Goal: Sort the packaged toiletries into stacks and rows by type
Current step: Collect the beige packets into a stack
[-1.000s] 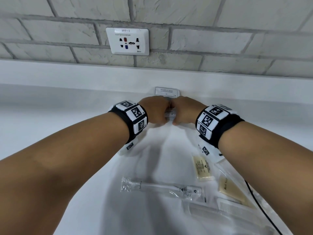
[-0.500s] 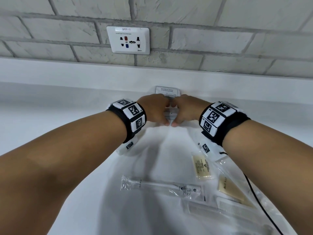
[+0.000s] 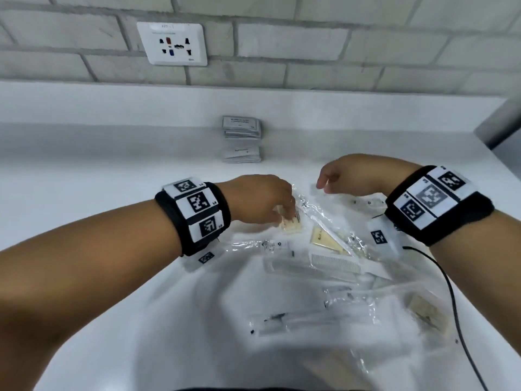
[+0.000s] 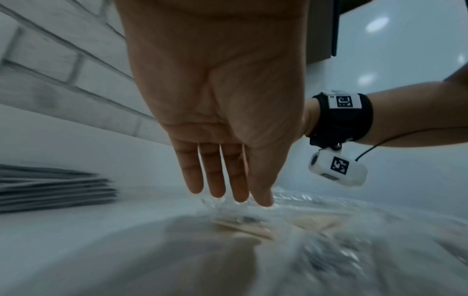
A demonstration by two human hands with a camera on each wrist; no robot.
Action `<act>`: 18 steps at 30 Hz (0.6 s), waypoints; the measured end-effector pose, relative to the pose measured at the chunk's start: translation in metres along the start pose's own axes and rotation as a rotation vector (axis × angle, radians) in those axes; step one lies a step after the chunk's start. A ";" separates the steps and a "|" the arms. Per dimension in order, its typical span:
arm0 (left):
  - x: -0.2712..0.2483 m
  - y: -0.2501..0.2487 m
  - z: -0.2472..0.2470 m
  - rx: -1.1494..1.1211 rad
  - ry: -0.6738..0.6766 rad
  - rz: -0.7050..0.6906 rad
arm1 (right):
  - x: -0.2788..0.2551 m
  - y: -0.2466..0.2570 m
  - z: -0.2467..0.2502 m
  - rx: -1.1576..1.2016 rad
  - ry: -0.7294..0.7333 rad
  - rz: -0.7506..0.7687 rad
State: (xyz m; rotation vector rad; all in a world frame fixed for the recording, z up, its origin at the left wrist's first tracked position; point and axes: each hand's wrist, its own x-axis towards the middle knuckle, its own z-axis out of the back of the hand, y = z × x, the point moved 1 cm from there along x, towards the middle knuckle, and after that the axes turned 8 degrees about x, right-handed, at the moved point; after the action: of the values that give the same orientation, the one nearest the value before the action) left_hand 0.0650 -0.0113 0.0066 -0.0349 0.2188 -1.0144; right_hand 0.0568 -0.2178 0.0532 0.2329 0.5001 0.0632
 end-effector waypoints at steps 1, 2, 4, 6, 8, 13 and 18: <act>0.002 -0.009 -0.005 0.023 0.037 -0.017 | -0.008 -0.006 -0.007 -0.011 0.018 -0.017; 0.005 -0.017 -0.009 0.074 0.063 -0.039 | -0.017 -0.013 -0.014 -0.024 0.021 -0.029; 0.008 -0.029 -0.014 0.201 0.079 -0.067 | -0.033 -0.024 -0.027 -0.033 -0.018 -0.044; 0.008 -0.033 -0.016 0.231 0.069 0.007 | -0.049 -0.030 -0.038 0.013 -0.117 -0.019; 0.006 -0.035 -0.017 0.195 0.106 0.128 | -0.066 -0.026 -0.050 0.088 -0.171 0.079; -0.009 -0.035 -0.019 0.128 0.170 0.339 | -0.079 -0.009 -0.083 0.026 -0.140 0.173; -0.030 -0.031 -0.020 -0.132 0.014 0.471 | -0.072 -0.009 -0.089 -0.003 -0.240 0.000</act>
State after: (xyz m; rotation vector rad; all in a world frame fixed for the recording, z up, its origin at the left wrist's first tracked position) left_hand 0.0198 -0.0006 -0.0038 -0.0916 0.2909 -0.5301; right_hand -0.0490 -0.2169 0.0086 0.2343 0.2616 0.0353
